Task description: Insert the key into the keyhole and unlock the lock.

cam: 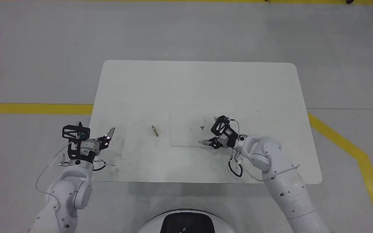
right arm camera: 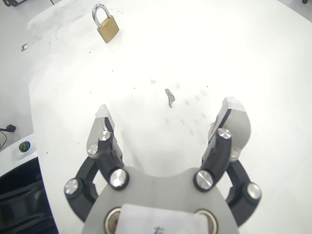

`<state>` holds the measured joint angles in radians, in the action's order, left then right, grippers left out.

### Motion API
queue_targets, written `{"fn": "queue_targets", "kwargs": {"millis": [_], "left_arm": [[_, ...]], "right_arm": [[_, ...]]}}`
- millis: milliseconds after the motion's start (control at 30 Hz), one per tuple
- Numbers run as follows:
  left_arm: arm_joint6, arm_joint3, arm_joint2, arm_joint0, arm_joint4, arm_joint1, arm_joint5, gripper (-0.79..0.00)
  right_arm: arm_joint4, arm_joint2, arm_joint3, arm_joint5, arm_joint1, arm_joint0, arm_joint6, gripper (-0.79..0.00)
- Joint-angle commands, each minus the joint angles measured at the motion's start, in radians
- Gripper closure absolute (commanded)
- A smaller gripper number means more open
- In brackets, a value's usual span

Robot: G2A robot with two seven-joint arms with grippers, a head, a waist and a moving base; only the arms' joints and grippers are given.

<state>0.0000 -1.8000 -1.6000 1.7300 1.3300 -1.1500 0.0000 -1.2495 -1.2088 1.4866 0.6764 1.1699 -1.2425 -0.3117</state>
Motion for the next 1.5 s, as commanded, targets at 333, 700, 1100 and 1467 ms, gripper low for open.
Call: {"fn": "queue_targets", "kwargs": {"millis": [333, 700, 1100, 1467], "left_arm": [[0.0, 0.0, 0.0, 0.0, 0.0, 0.0, 0.0, -0.785], [0.0, 0.0, 0.0, 0.0, 0.0, 0.0, 0.0, -0.785], [0.0, 0.0, 0.0, 0.0, 0.0, 0.0, 0.0, -0.785], [0.0, 0.0, 0.0, 0.0, 0.0, 0.0, 0.0, -0.785]], "right_arm": [[-0.03, 0.076, -0.034, -0.064, 0.014, 0.069, -0.034, -0.357], [-0.034, 0.067, -0.022, -0.073, 0.008, 0.059, -0.039, 0.0], [-0.158, 0.03, 0.112, -0.147, -0.009, -0.019, 0.023, 0.0], [-0.002, -0.038, 0.108, -0.168, -0.012, -0.095, 0.309, 0.0]]}}
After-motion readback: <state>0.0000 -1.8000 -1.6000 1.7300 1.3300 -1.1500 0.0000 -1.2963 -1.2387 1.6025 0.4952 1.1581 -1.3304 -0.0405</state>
